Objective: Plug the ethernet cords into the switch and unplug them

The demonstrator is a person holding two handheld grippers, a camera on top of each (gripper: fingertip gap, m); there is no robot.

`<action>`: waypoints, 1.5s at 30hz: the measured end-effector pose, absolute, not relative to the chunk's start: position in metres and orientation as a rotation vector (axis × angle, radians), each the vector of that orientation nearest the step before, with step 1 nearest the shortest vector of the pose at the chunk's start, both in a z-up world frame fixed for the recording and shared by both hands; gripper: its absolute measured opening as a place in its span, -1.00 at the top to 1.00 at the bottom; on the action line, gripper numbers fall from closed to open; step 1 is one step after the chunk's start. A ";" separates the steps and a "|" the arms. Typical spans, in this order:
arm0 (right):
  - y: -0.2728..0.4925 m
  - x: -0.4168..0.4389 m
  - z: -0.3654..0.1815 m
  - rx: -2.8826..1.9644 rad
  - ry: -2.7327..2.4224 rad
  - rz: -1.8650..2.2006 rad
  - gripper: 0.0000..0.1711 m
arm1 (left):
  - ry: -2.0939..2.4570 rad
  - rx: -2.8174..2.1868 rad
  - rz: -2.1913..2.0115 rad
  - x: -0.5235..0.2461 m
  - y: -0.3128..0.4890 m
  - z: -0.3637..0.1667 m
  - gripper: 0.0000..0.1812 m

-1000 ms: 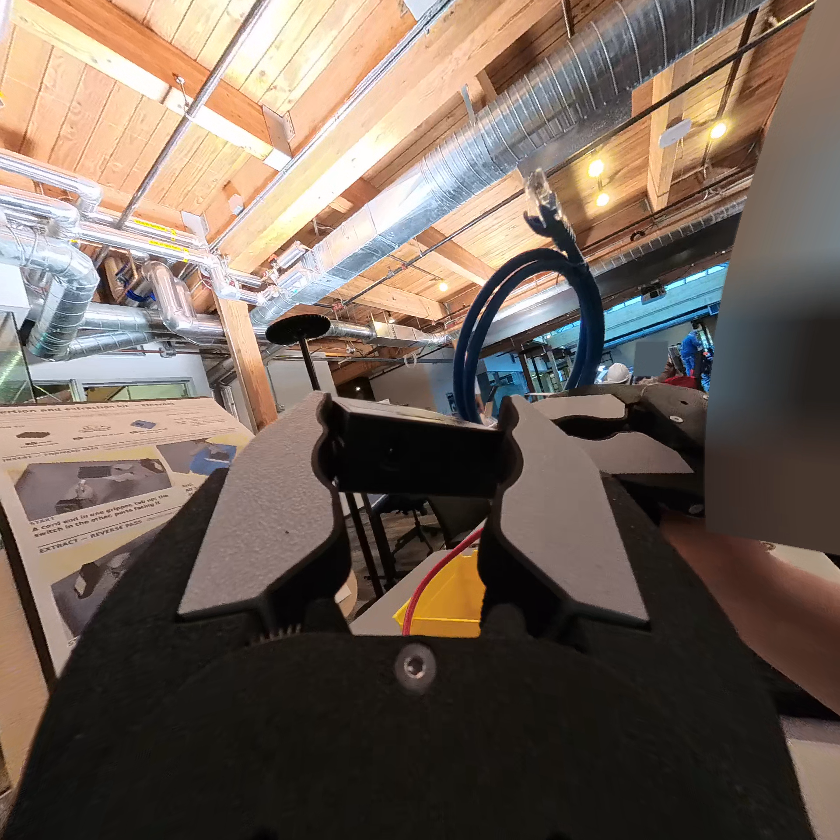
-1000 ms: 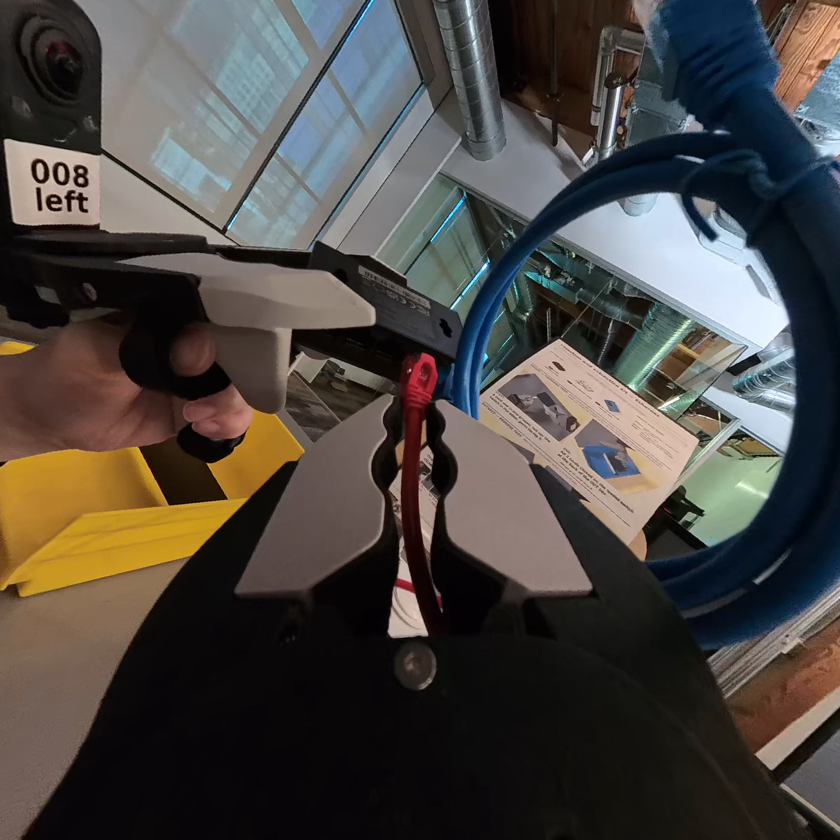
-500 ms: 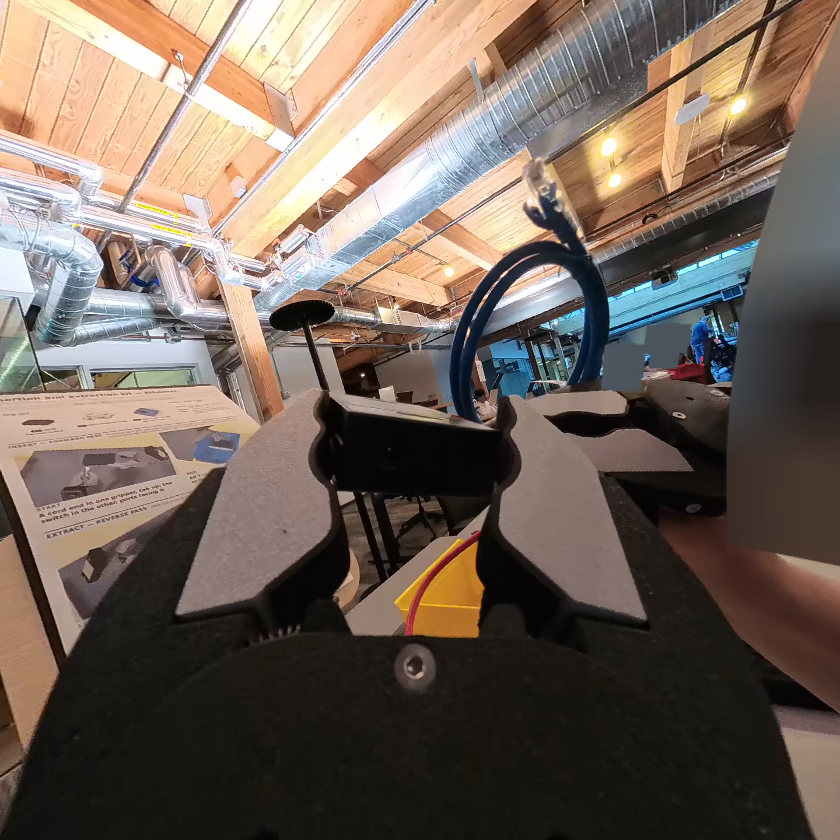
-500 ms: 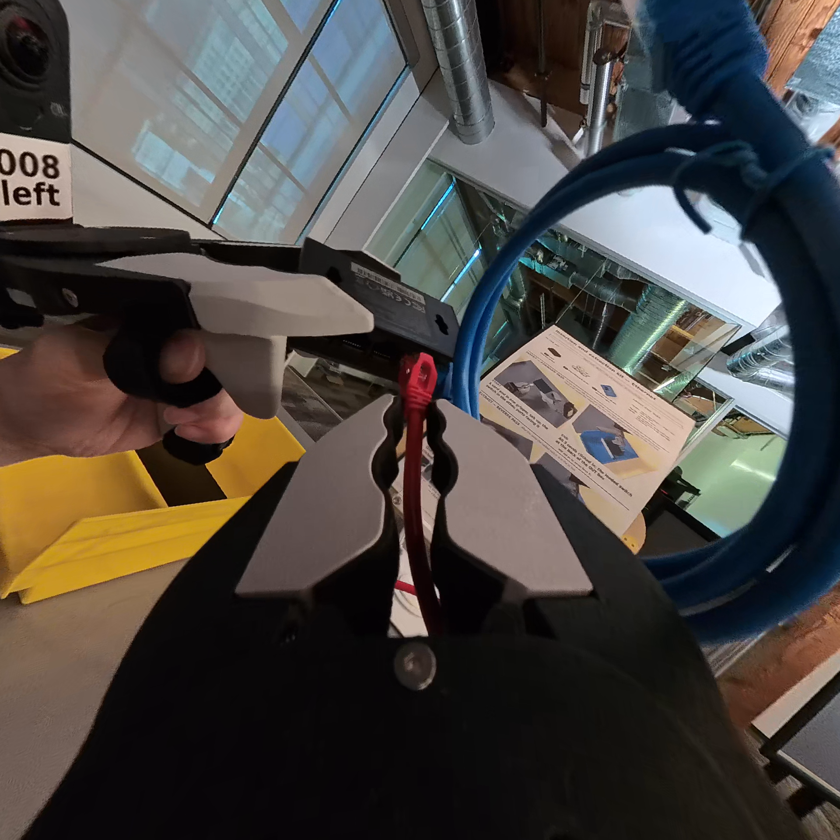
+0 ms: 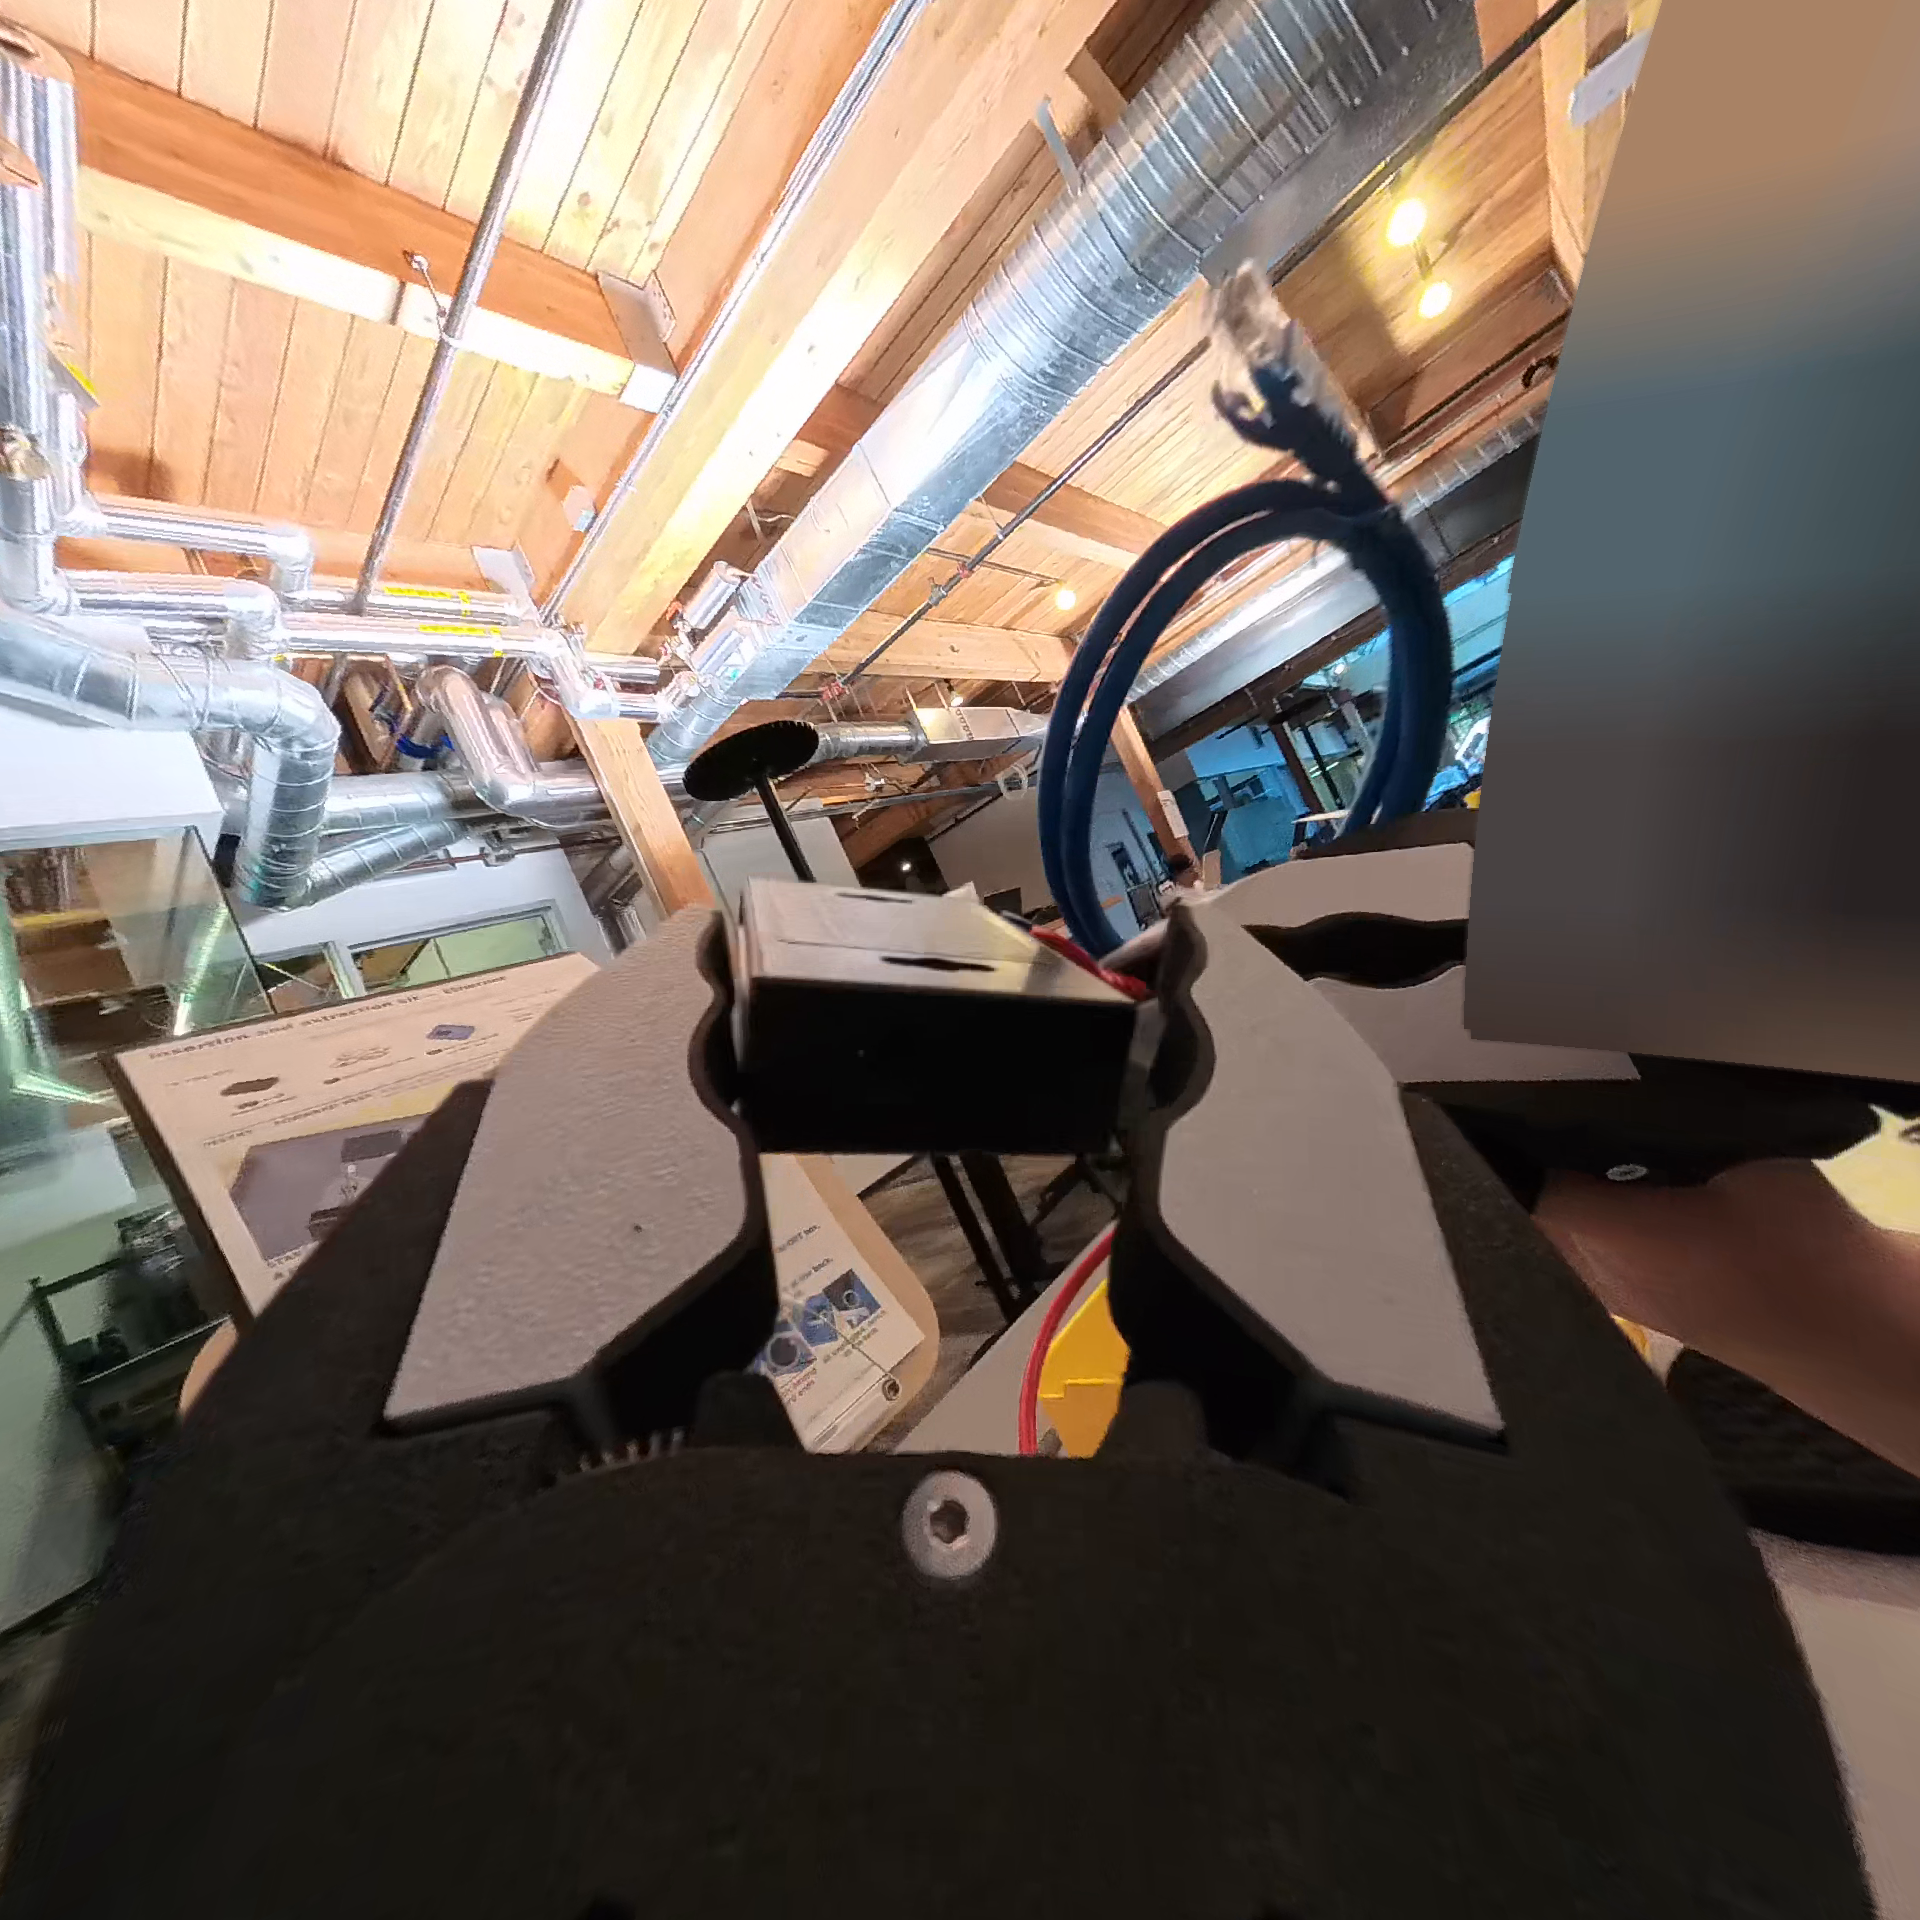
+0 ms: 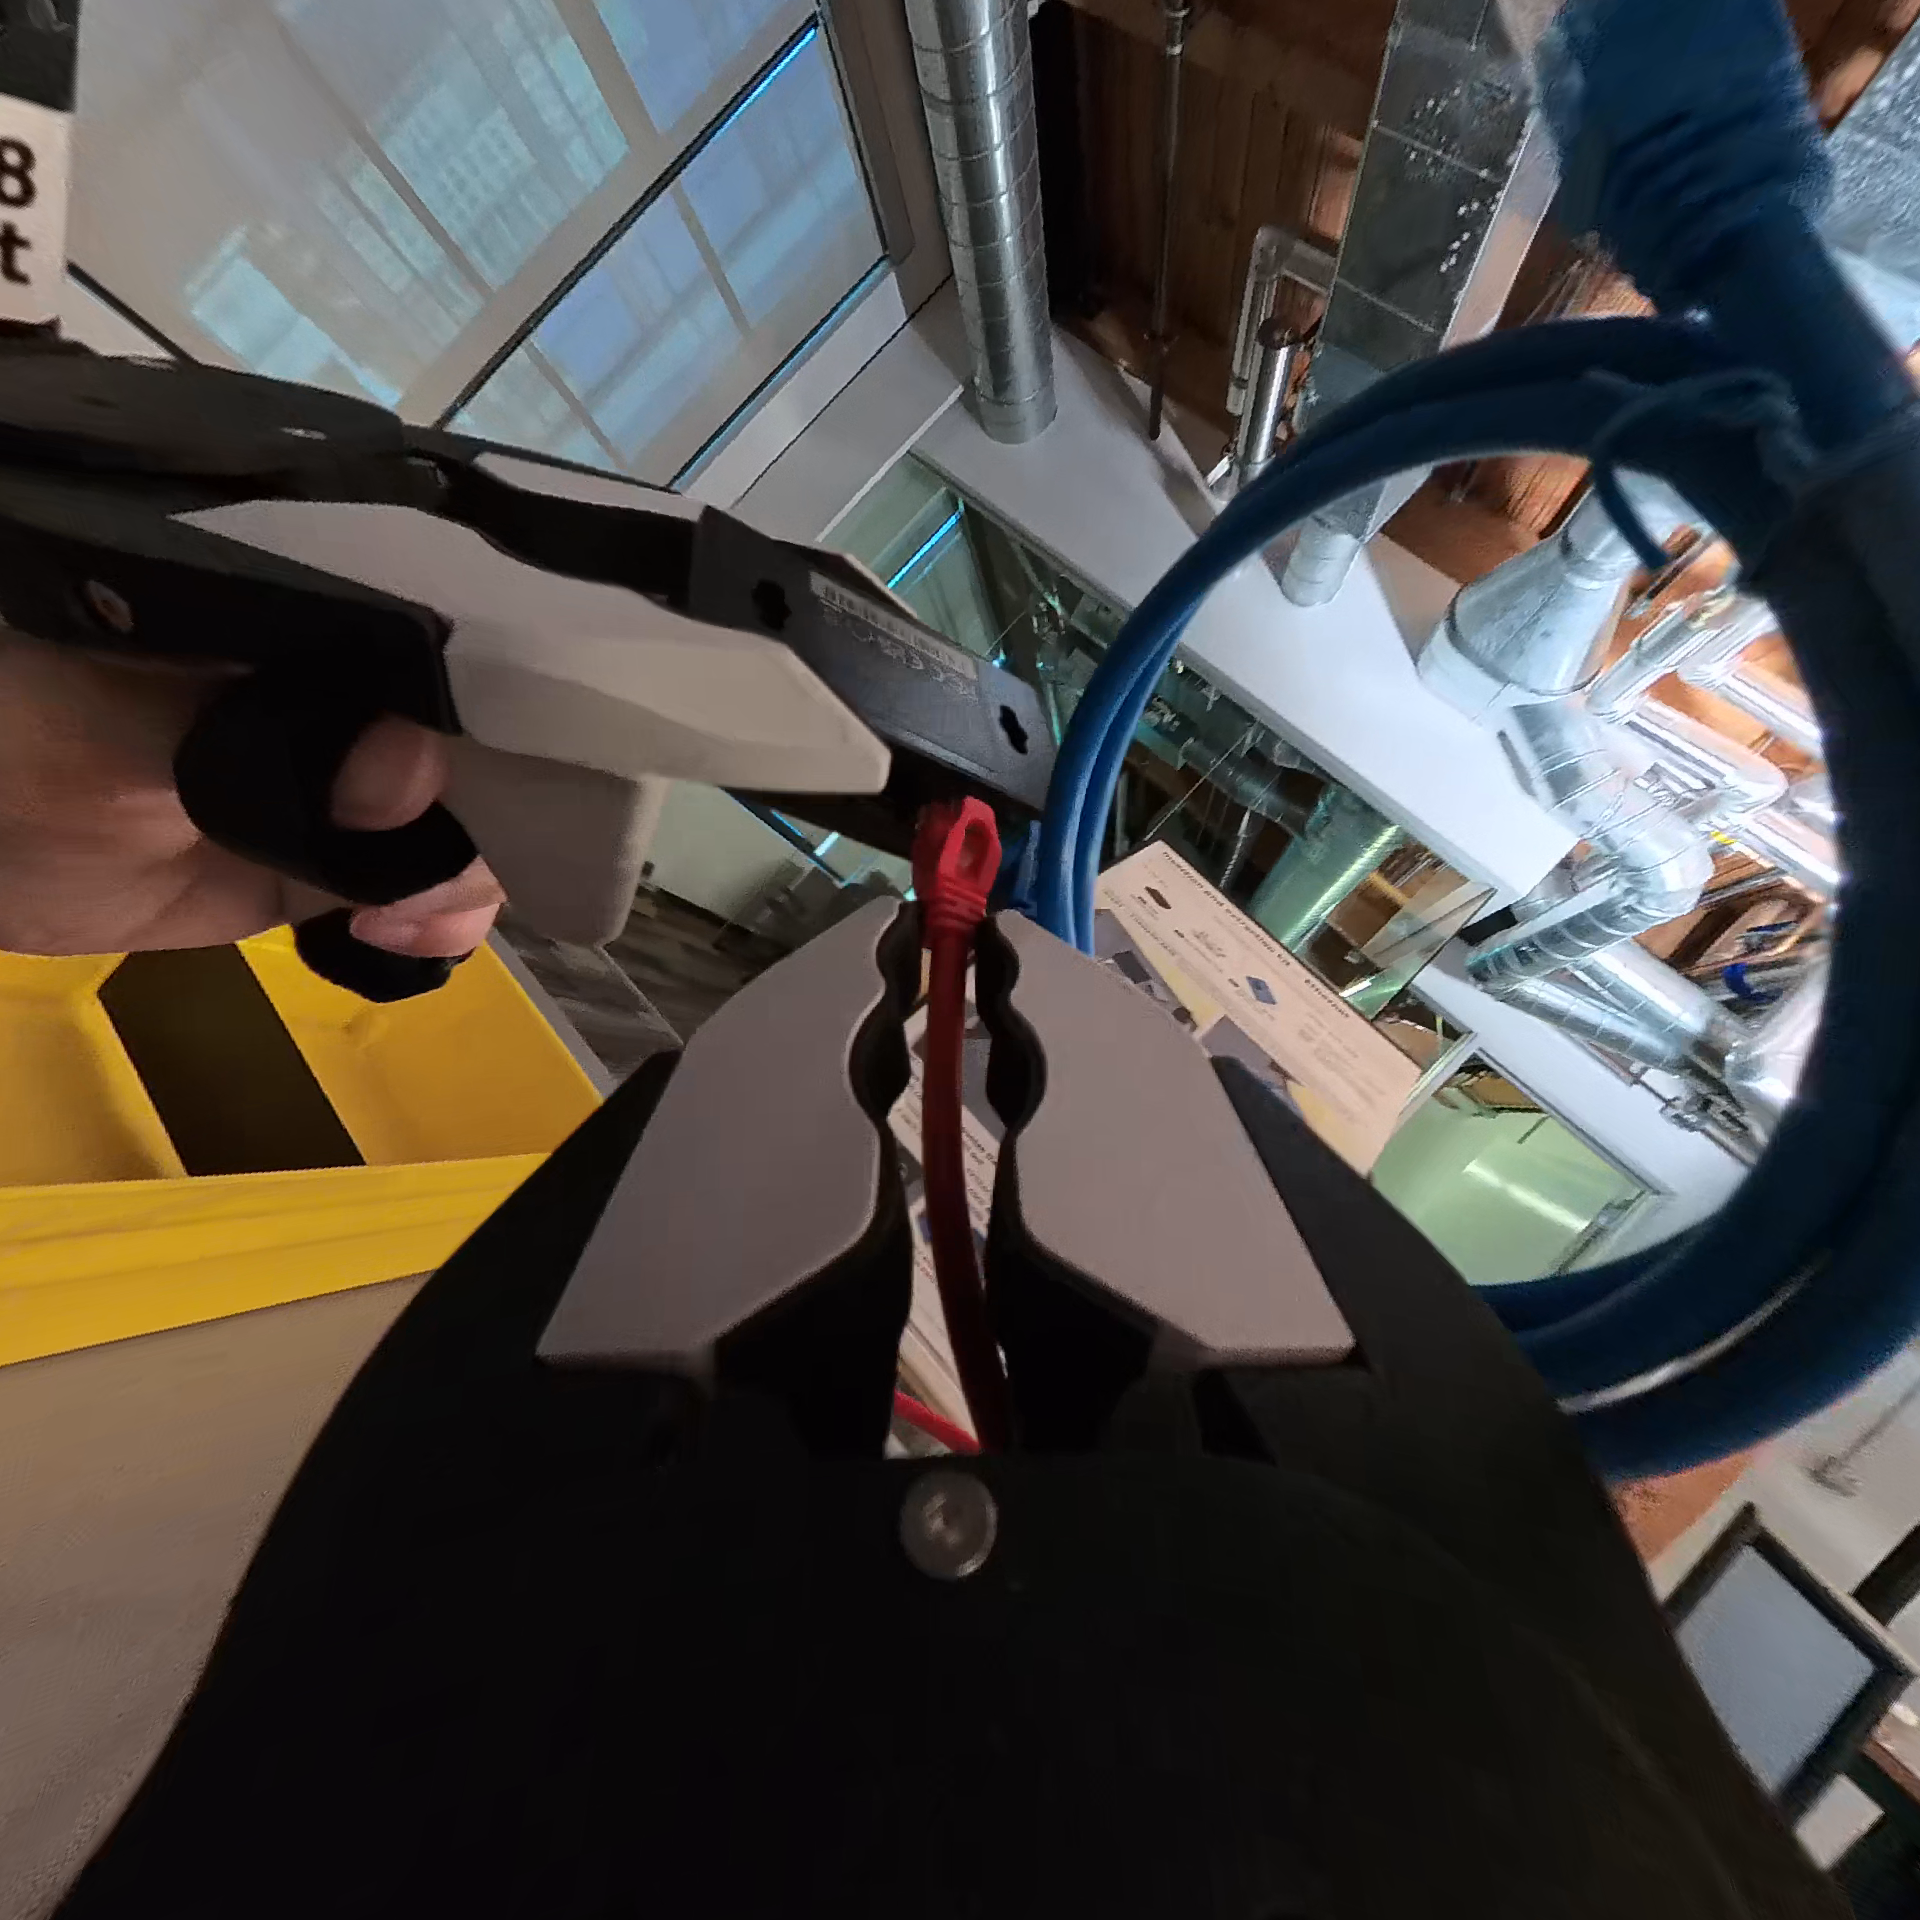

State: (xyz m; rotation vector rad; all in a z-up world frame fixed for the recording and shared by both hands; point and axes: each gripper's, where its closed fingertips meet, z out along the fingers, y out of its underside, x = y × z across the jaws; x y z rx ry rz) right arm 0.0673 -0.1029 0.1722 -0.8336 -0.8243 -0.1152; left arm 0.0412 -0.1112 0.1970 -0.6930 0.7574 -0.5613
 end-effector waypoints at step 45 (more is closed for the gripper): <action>-0.097 0.060 0.152 -0.947 -0.994 0.019 0.89 | 0.886 -0.803 -0.336 0.048 -0.109 0.181 0.13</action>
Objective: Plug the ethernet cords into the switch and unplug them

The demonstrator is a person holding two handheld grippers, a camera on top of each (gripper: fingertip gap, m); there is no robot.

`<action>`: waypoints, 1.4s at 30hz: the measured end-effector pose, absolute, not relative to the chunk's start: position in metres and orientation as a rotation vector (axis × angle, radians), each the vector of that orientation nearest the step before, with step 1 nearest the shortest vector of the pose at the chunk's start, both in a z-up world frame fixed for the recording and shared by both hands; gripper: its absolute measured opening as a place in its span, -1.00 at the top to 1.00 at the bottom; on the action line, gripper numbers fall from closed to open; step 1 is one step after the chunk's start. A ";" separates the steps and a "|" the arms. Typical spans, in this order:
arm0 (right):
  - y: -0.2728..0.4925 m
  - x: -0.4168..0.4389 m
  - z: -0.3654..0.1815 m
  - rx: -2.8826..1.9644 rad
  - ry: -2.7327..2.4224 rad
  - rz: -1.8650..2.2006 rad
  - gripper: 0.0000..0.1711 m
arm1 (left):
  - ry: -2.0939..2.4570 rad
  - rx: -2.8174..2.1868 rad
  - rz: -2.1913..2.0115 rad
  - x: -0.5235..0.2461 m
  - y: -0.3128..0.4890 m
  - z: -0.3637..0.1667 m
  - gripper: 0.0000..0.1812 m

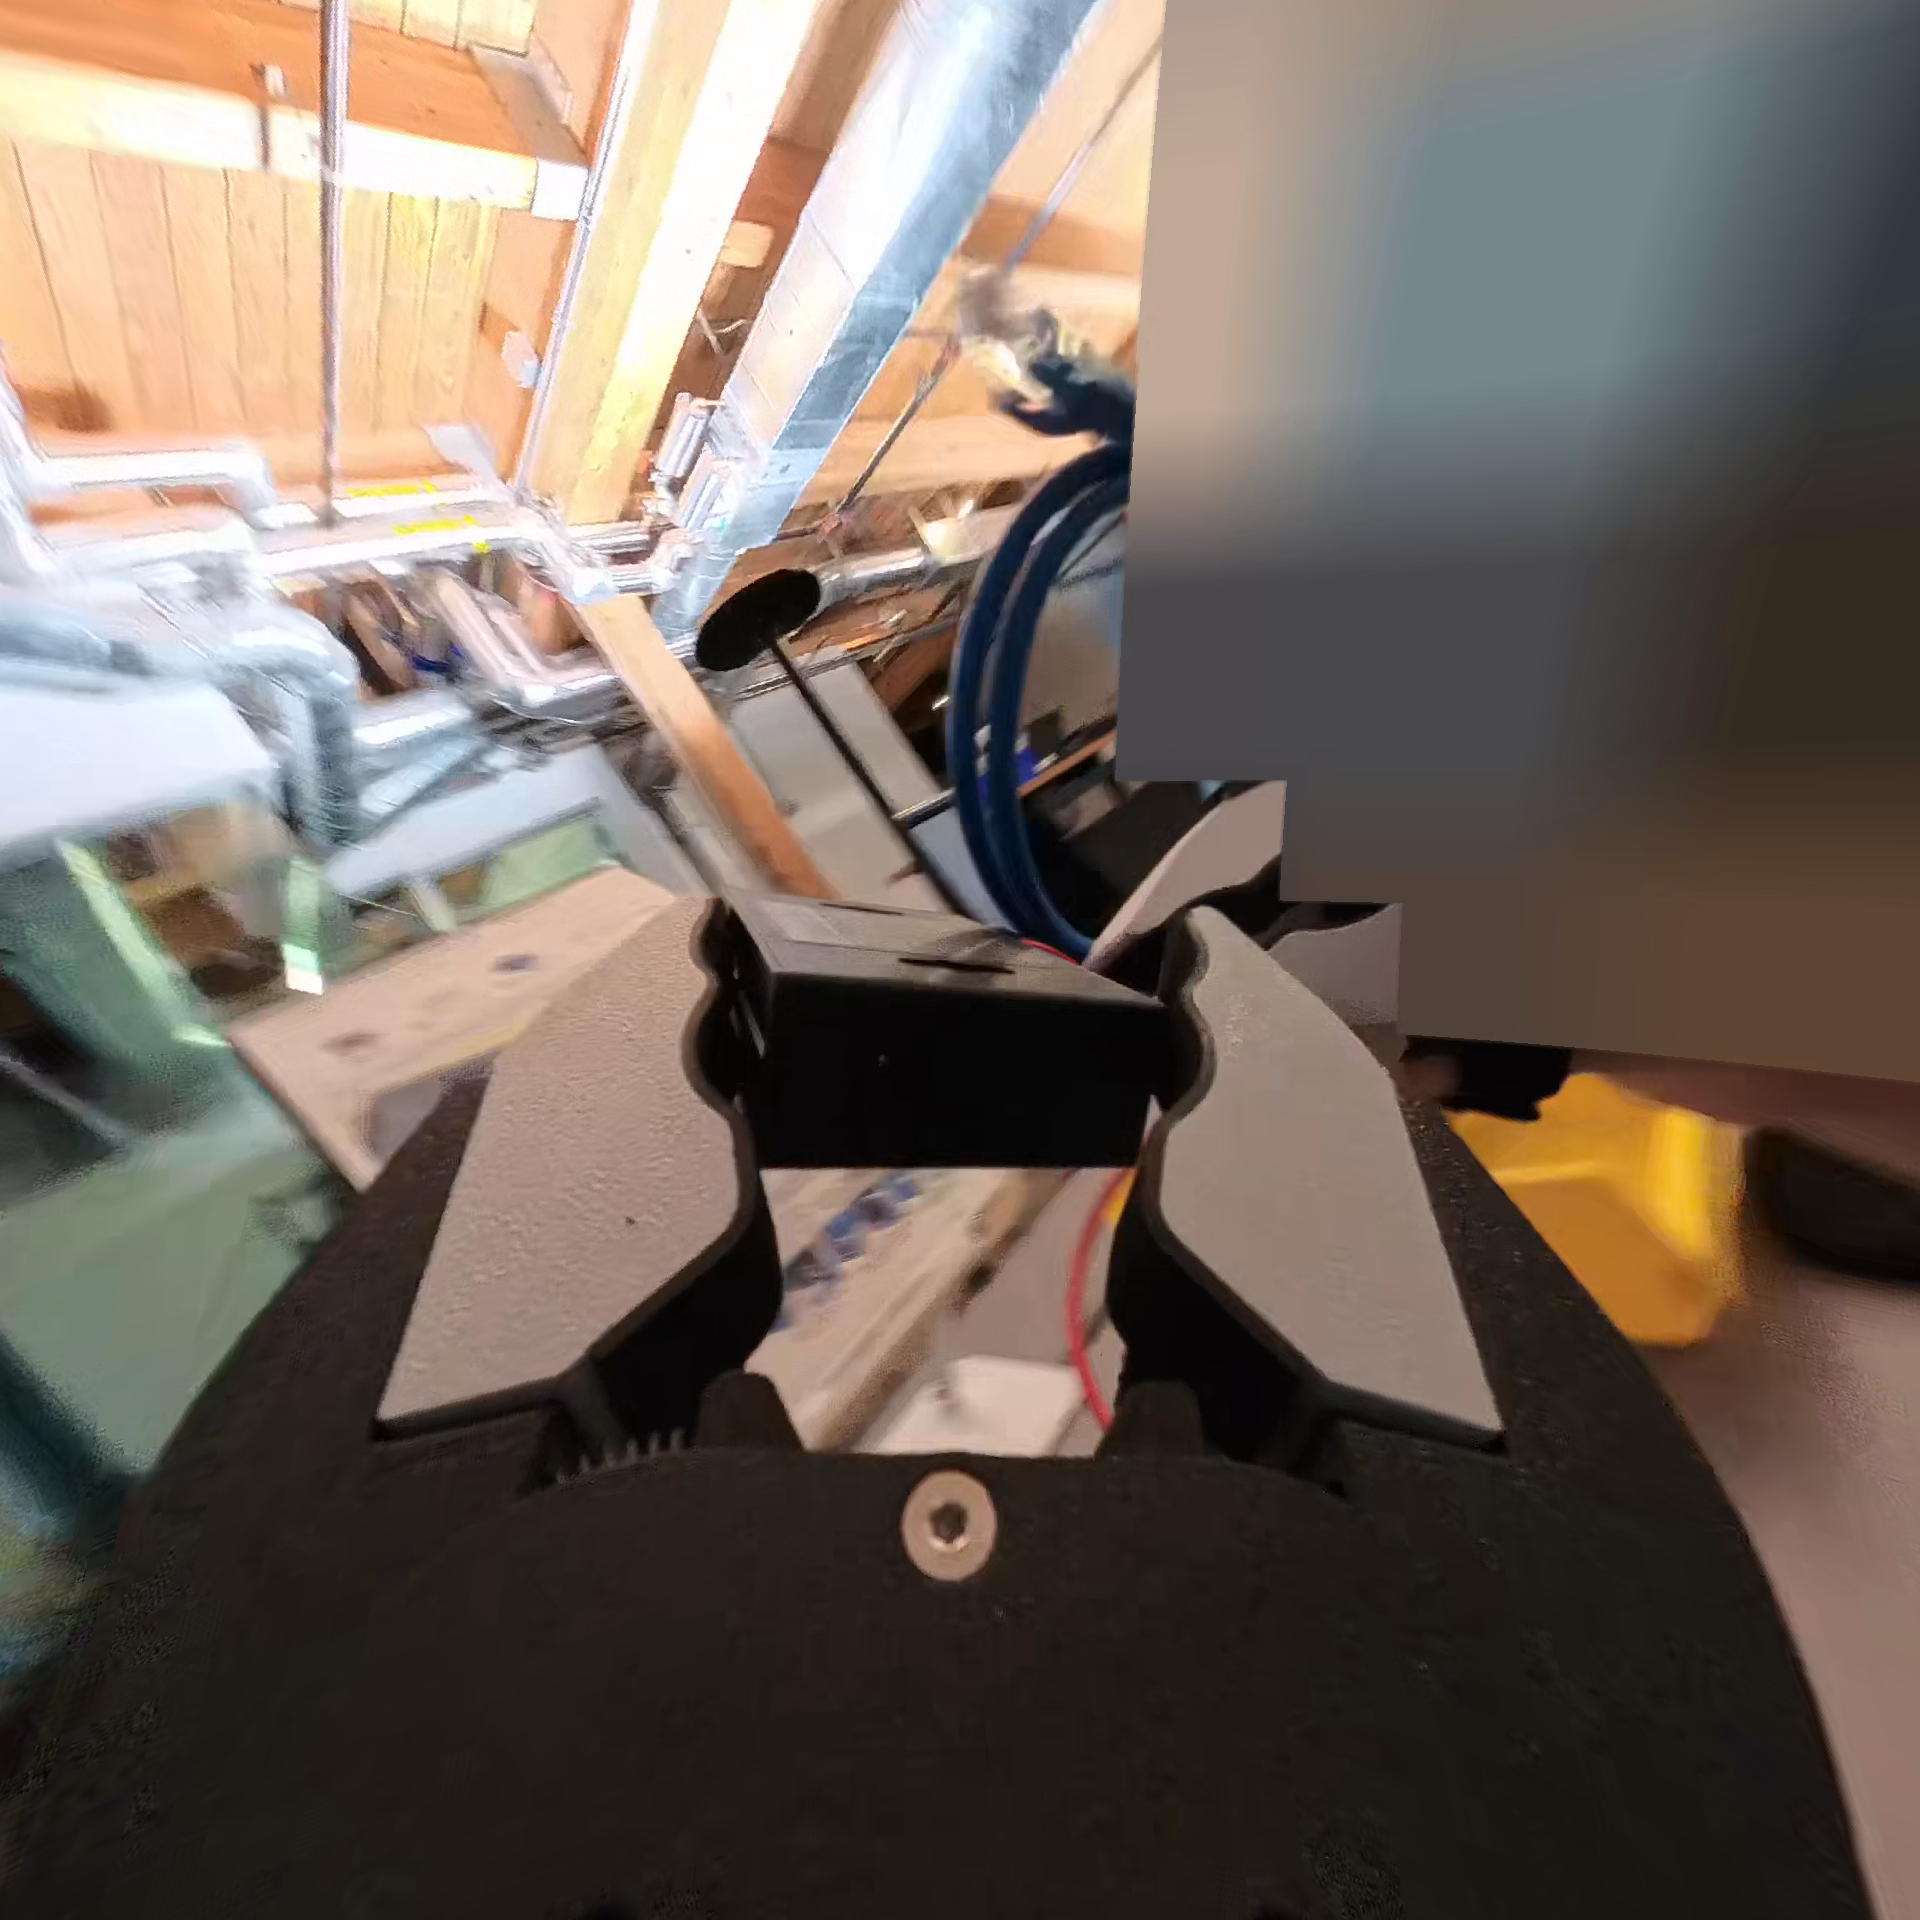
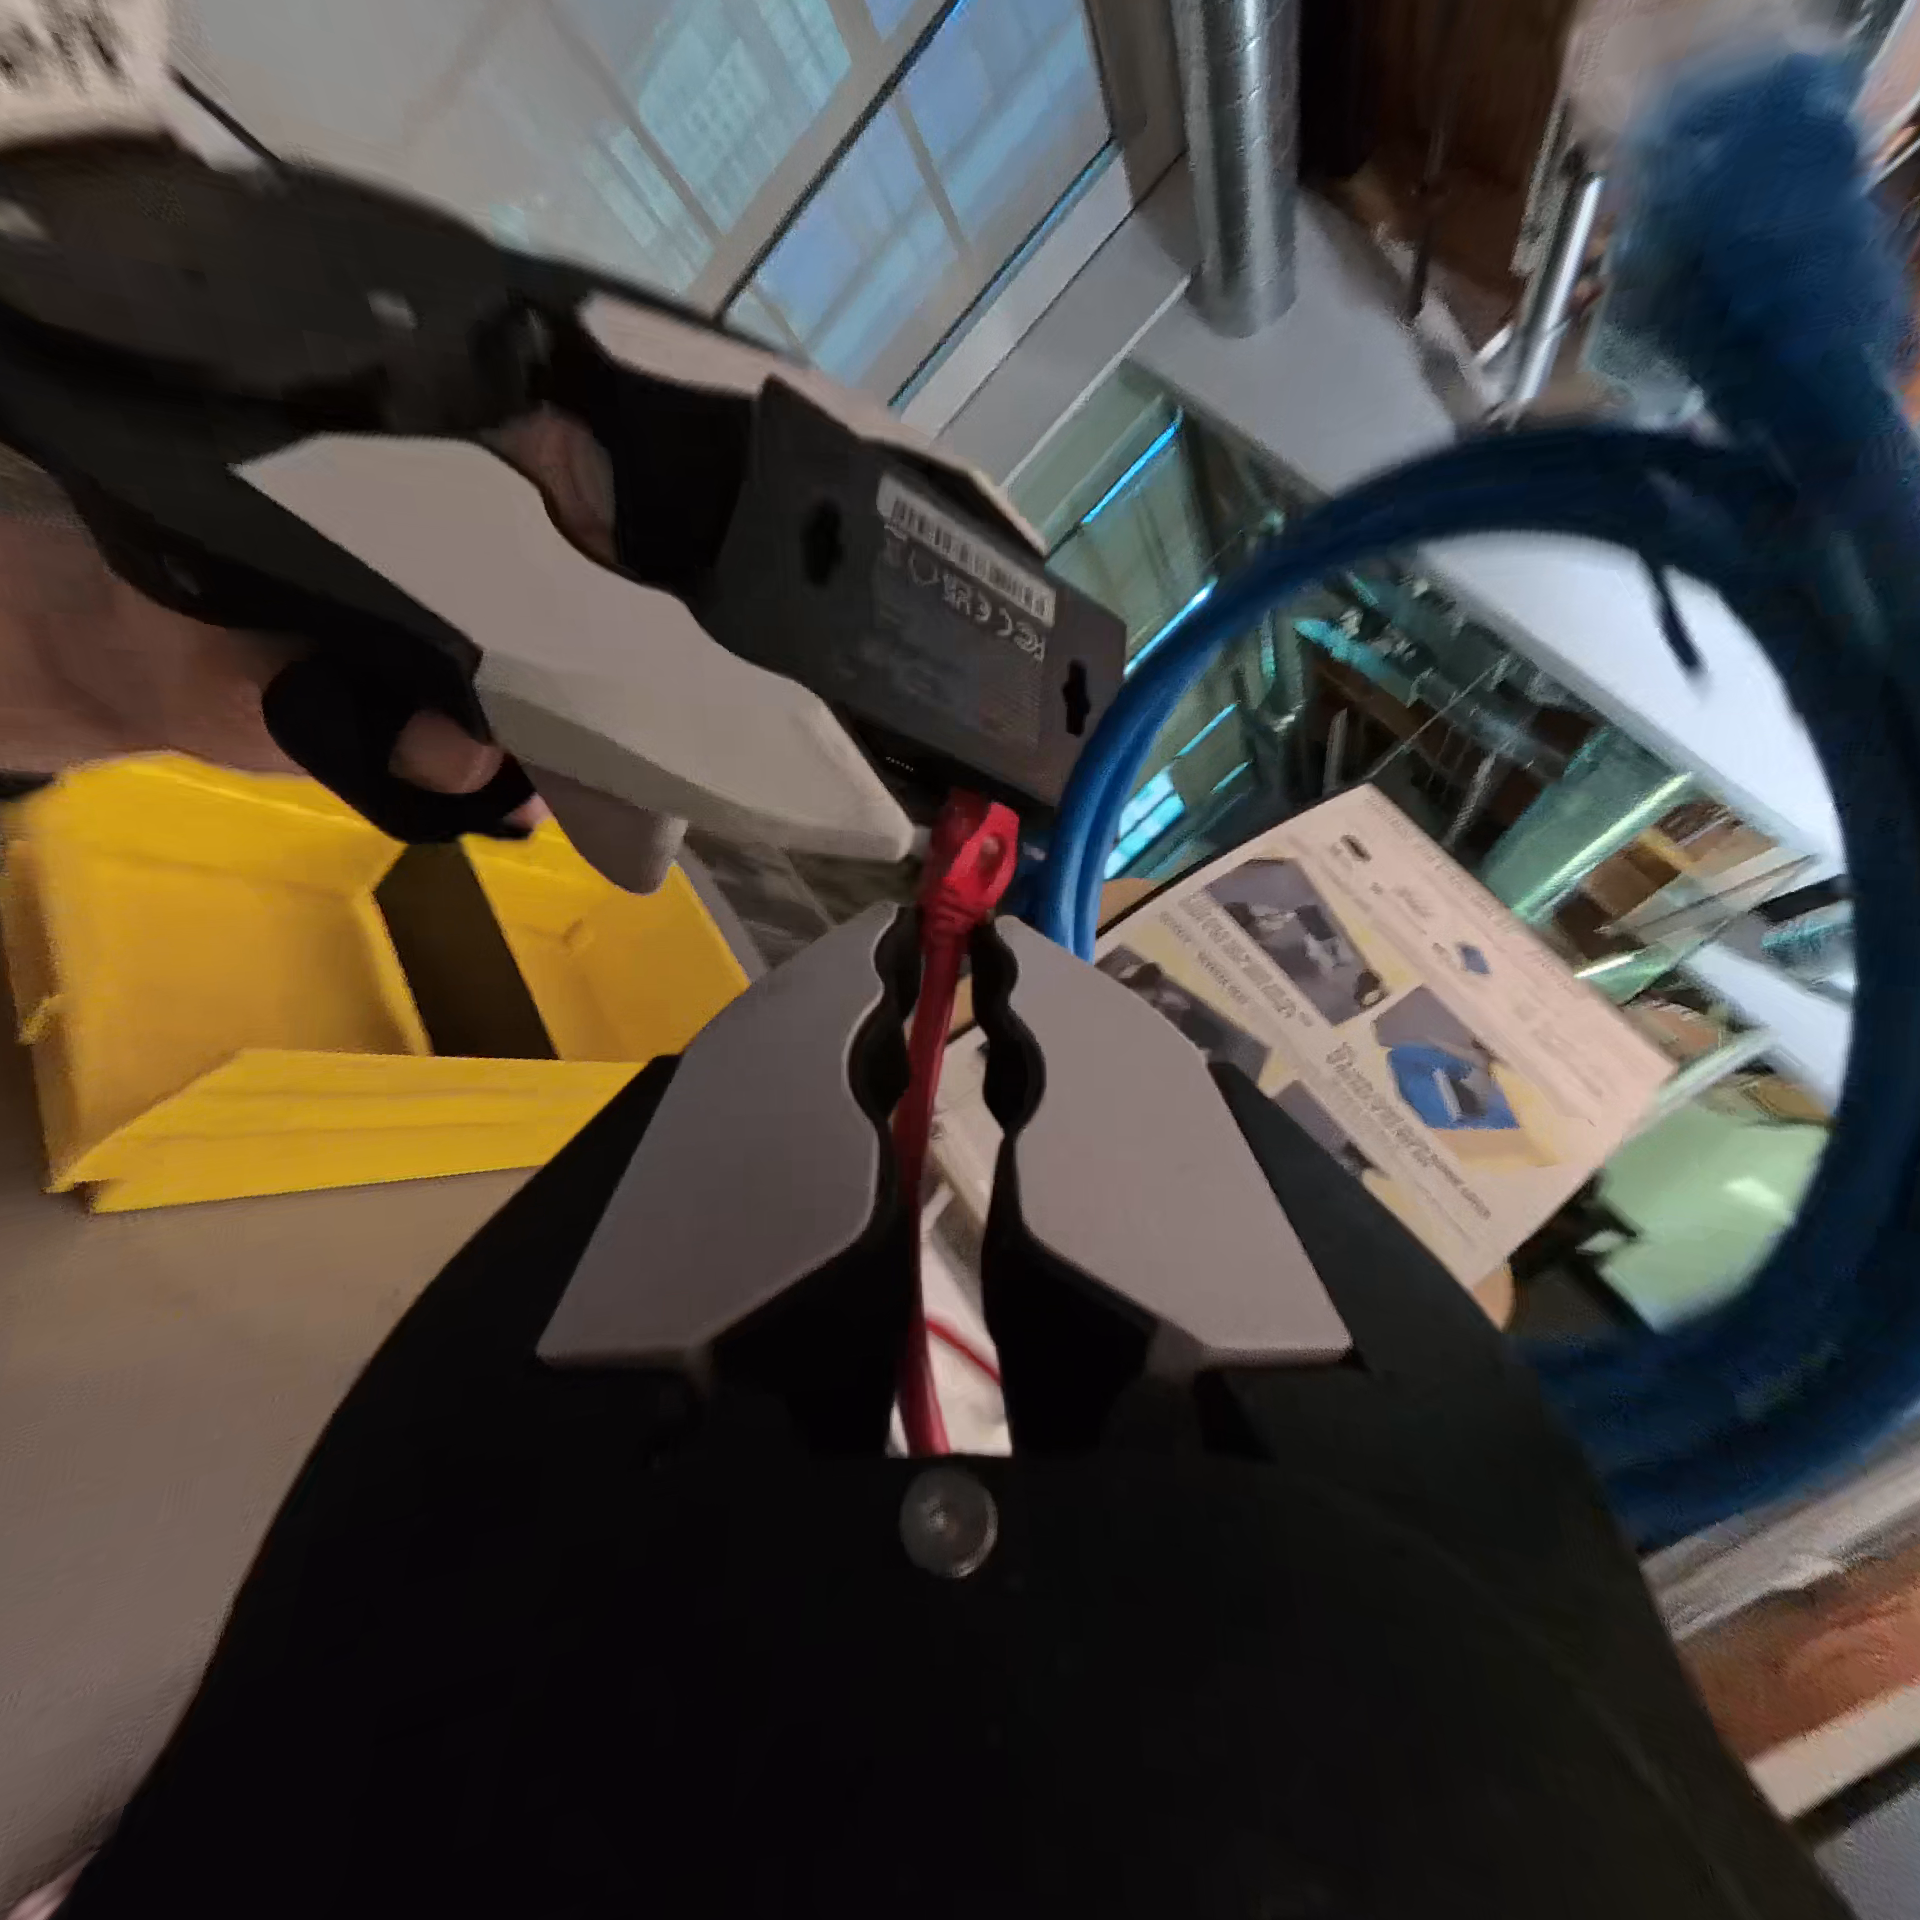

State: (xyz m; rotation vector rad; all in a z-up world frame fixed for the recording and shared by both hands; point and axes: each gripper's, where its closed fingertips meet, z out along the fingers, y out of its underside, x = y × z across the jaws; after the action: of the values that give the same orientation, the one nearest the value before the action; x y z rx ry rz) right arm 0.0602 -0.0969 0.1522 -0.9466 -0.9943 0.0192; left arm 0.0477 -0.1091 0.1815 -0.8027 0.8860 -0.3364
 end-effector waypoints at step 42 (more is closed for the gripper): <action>-0.098 0.075 0.175 -0.870 -0.843 -0.167 0.87 | 0.820 -0.762 -0.135 0.046 -0.101 0.191 0.19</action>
State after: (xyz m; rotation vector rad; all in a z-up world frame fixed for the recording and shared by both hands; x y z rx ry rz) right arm 0.0755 -0.0976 0.1748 -0.8698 -0.8427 -0.1675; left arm 0.0459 -0.1010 0.1906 -0.7620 0.8205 -0.1348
